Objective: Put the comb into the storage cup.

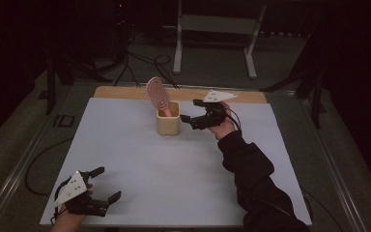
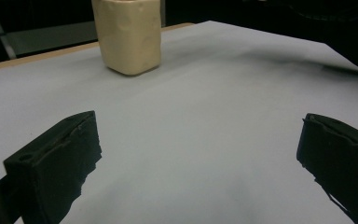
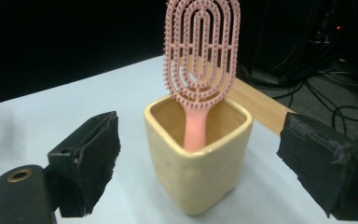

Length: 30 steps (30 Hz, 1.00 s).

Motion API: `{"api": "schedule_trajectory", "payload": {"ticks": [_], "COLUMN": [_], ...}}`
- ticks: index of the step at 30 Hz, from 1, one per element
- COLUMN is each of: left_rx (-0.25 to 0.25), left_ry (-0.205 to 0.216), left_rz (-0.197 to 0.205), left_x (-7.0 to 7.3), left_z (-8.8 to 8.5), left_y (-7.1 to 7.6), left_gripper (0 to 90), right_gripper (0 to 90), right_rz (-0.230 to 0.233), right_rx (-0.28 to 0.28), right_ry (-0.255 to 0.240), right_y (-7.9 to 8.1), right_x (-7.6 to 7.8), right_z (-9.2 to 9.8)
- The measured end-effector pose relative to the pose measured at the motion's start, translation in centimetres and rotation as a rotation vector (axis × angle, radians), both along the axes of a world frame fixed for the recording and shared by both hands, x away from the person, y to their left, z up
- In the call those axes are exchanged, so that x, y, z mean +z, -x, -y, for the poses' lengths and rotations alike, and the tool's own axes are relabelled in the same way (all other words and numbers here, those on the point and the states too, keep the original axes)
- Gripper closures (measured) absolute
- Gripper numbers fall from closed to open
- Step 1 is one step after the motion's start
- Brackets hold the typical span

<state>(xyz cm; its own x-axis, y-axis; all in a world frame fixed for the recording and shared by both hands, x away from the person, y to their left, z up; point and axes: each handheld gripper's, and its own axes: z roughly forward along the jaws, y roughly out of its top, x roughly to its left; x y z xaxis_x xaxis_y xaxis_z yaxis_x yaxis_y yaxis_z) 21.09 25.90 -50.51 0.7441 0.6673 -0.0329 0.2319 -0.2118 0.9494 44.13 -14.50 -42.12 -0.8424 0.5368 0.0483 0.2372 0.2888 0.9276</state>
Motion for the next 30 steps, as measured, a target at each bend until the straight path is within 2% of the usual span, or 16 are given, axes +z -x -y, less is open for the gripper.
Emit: {"api": "schedule_trajectory", "payload": {"ticks": [3,9,12,13,18,19,22,28,30], "left_rx": [0.001,0.003,0.004,0.005,0.003,0.005,0.008,0.009,0.009], "left_ry": [-0.003,-0.006,-0.006,-0.006,-0.005,-0.005,-0.006,-0.006,-0.007], "left_rz": [0.002,0.003,0.003,0.001,0.002,0.002,0.004,0.005,0.002], "left_x": [0.0,0.0,0.0,0.0,0.0,0.0,0.0,0.0,0.0], "left_z": [0.0,0.0,0.0,-0.1,0.0,0.0,0.0,0.0,-0.1], "left_y": [0.1,0.1,0.1,0.1,0.1,0.1,0.1,0.1,0.1], "left_gripper": [0.0,0.0,0.0,0.0,0.0,0.0,0.0,0.0,0.0], "right_gripper": [13.6,11.5,11.5,11.4,11.3,11.4,11.4,10.3,10.1], "right_rz": [-0.021,-0.026,-0.034,-0.055,-0.058,-0.071,-0.094,-0.095,-0.091], "right_rx": [0.007,-0.007,-0.002,0.013,0.002,0.008,0.019,0.031,0.02], "right_ry": [-0.009,0.005,0.011,0.001,0.011,0.009,0.016,-0.009,0.007], "right_y": [0.6,1.7,1.8,2.3,2.9,3.3,3.7,5.0,5.8], "right_x": [0.0,-0.4,-0.5,-0.9,-1.4,-1.6,-1.8,-2.3,-2.7], "right_z": [1.1,3.0,3.3,4.4,5.5,6.2,6.6,7.7,8.1]}}
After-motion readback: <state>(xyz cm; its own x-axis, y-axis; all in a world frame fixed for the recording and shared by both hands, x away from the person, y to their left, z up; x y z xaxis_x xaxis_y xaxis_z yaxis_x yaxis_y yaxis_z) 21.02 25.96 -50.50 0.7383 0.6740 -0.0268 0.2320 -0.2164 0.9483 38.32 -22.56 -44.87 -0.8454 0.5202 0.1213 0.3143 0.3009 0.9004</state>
